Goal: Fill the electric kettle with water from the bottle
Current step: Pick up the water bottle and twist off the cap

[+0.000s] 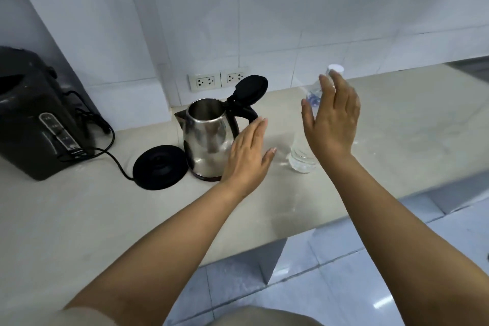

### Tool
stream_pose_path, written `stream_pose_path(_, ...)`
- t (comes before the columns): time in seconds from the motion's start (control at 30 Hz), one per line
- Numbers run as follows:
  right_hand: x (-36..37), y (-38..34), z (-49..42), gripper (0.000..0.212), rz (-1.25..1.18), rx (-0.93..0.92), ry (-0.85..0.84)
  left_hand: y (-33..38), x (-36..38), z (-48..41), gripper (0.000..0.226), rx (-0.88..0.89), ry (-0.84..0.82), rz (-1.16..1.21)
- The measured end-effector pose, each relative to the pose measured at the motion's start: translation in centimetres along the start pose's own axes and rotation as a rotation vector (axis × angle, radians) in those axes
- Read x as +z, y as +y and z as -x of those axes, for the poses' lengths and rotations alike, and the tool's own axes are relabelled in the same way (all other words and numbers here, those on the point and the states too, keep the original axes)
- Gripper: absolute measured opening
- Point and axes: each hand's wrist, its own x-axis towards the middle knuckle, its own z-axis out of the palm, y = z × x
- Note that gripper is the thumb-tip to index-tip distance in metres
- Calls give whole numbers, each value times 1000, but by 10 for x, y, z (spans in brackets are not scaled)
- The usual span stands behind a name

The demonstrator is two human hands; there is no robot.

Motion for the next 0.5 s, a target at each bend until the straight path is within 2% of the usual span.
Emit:
stream_pose_path(0.1,1,12,-17,64,-62,132,-85,19,15,-19,72,7,-90,30)
stream_pose_path(0.2,7,21,-30,71,-278,241,-176,32,30,-40,77,-50,-188,64)
stream_pose_path(0.27,11,23,-39,64,-393,324,-201,38,38,-53,79,-76,-244,60)
stream_pose_path(0.37,21,29,-50,43,-469,428,-196,46,45,-67,80,-96,-312,67)
stream_pose_path(0.5,23,29,-51,36,-519,432,-168,53,48,-72,81,-90,-303,118)
